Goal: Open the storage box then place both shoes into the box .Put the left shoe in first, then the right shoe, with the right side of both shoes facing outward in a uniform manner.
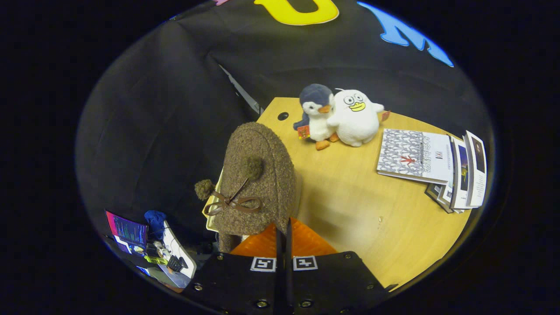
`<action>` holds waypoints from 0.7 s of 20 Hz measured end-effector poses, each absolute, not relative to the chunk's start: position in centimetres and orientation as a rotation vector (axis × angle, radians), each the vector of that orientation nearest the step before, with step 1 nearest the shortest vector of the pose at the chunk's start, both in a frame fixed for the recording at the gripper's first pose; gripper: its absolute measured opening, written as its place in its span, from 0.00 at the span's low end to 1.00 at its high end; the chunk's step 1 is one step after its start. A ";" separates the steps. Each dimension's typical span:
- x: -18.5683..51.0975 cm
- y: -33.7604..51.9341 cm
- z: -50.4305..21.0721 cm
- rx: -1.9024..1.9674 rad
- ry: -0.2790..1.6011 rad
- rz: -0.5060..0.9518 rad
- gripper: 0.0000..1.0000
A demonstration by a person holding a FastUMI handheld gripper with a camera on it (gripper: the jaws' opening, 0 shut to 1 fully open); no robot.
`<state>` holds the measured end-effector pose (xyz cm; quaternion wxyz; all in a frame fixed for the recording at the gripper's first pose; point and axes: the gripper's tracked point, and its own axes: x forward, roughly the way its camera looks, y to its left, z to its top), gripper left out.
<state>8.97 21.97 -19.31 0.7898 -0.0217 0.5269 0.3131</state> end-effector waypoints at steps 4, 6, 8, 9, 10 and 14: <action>8.8 27.2 -21.3 -0.109 1.169 0.738 0.00; 9.0 29.5 -23.0 -0.143 1.192 0.767 0.00; 8.8 31.0 -25.0 -0.186 1.223 0.767 0.00; 8.8 31.6 -25.9 -0.205 1.233 0.765 0.00; 8.7 32.2 -26.9 -0.227 1.247 0.763 0.00; 8.2 33.5 -31.2 -0.308 1.305 0.739 0.00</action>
